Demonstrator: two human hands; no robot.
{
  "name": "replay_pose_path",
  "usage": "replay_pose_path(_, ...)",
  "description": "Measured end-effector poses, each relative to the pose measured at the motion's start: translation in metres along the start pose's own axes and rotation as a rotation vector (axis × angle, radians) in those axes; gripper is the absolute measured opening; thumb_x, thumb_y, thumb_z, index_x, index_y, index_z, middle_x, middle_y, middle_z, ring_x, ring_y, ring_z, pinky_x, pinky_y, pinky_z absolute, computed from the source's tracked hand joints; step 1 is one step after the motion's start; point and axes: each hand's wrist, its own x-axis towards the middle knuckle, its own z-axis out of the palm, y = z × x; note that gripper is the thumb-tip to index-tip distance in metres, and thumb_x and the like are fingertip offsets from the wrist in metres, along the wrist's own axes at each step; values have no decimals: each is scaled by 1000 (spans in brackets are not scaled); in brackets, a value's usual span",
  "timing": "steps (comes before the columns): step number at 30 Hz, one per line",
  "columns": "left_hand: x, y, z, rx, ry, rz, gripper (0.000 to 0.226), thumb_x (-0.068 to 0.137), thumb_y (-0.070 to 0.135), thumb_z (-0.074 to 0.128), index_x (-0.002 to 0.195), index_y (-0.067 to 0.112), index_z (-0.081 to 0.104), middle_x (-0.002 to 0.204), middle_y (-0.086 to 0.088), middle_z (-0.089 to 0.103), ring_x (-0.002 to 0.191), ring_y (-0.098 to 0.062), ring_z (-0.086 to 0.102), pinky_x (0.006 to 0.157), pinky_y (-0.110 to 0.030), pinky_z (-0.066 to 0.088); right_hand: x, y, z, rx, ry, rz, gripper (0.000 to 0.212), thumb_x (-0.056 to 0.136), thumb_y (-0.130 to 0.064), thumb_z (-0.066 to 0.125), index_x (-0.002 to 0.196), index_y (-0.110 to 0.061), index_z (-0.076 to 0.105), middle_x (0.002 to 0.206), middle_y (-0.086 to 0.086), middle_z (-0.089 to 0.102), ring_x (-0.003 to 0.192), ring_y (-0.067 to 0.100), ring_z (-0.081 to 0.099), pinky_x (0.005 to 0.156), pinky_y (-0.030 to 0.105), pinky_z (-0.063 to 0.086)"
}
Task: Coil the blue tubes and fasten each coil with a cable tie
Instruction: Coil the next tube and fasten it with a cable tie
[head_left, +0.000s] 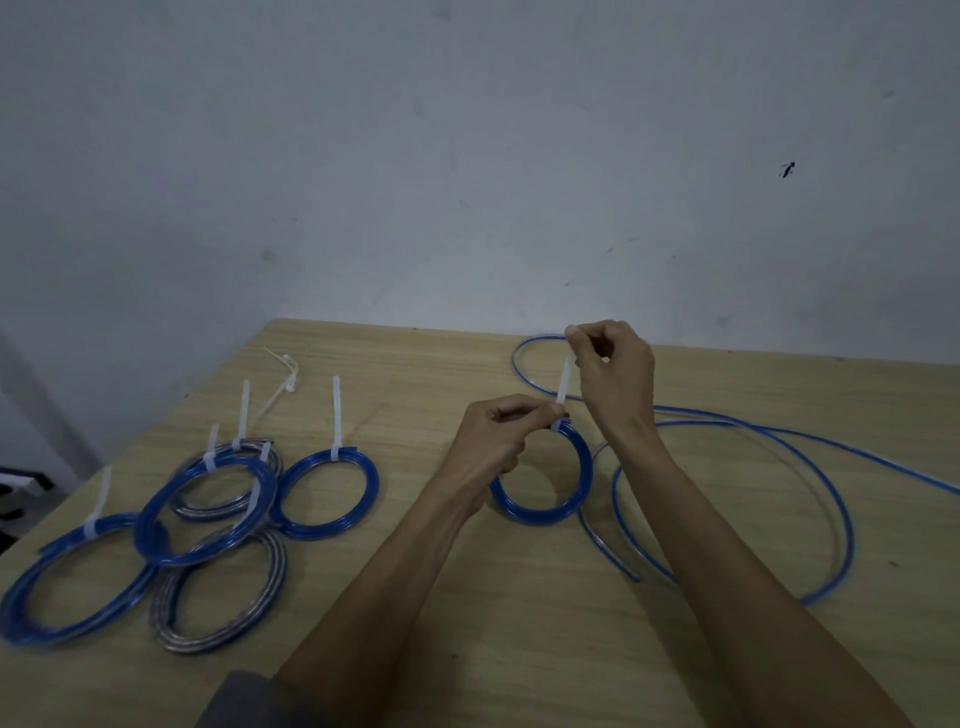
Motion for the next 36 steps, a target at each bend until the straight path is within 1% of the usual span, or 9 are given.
replay_pose_path(4, 2, -6, -4, -42, 90, -8, 12, 90, 26, 73, 94, 17, 81, 100, -10, 77, 45, -7, 28, 45, -24, 23, -3, -3, 0, 13, -201, 63, 19, 100, -37, 60, 91, -24, 71, 87, -7, 71, 80, 13, 68, 72, 33, 56)
replay_pose_path(9, 3, -8, -7, -39, 100, 0, 11, 90, 26, 73, 92, 18, 80, 99, -9, 77, 46, -7, 29, 45, -25, 23, -10, -8, 2, -43, -286, -24, 25, 102, -21, 56, 83, -20, 73, 76, -15, 68, 71, -1, 64, 73, 37, 58)
replay_pose_path(13, 1, -8, -5, -17, 105, 22, 12, 89, 30, 75, 91, 21, 80, 93, -7, 76, 48, -8, 31, 45, -24, 26, -10, -8, 6, -5, -167, 1, 25, 100, -25, 59, 82, -20, 75, 74, 2, 69, 73, 31, 64, 67, 55, 55)
replay_pose_path(19, -2, -4, -30, -76, 171, -1, 19, 91, 32, 73, 90, 15, 80, 80, -2, 67, 47, -8, 28, 44, -24, 24, -22, -20, 15, 15, -348, 79, 34, 103, -40, 52, 95, -14, 73, 88, -5, 72, 73, 10, 68, 73, 34, 57)
replay_pose_path(23, -1, -1, -65, -204, 381, 26, 16, 98, 25, 64, 97, 17, 78, 90, 0, 73, 47, -6, 30, 43, -20, 29, -42, -26, 33, -8, -631, 38, 28, 104, -35, 52, 105, -15, 71, 93, -1, 73, 76, 13, 70, 72, 25, 56)
replay_pose_path(26, -10, -1, -91, -187, 404, 56, 19, 99, 27, 62, 102, 14, 76, 88, -3, 72, 45, -6, 29, 43, -20, 29, -57, -28, 55, 42, -676, 53, 22, 104, -28, 53, 107, -15, 70, 92, 0, 73, 72, 14, 71, 66, 22, 55)
replay_pose_path(29, -22, -3, -118, 49, 503, 126, 19, 100, 25, 60, 97, 14, 76, 84, -1, 73, 42, -4, 42, 47, -21, 39, -72, -32, 80, 126, -646, 158, 24, 103, -27, 56, 109, -10, 72, 94, 3, 71, 72, 16, 71, 66, 27, 58)
replay_pose_path(32, -30, -7, -149, 465, 558, 172, 21, 101, 25, 58, 97, 15, 76, 85, 5, 75, 65, -3, 65, 69, -28, 54, -87, -36, 107, 110, -626, 201, 21, 100, -23, 61, 110, -8, 72, 96, 2, 70, 77, 20, 73, 70, 29, 61)
replay_pose_path(36, -38, -12, -179, 1015, 640, 157, 21, 99, 25, 58, 95, 19, 77, 88, 2, 75, 78, -15, 66, 72, -32, 52, -103, -42, 134, -38, -633, 167, 15, 95, -24, 67, 99, -14, 78, 87, -5, 73, 76, 4, 66, 70, 19, 52)
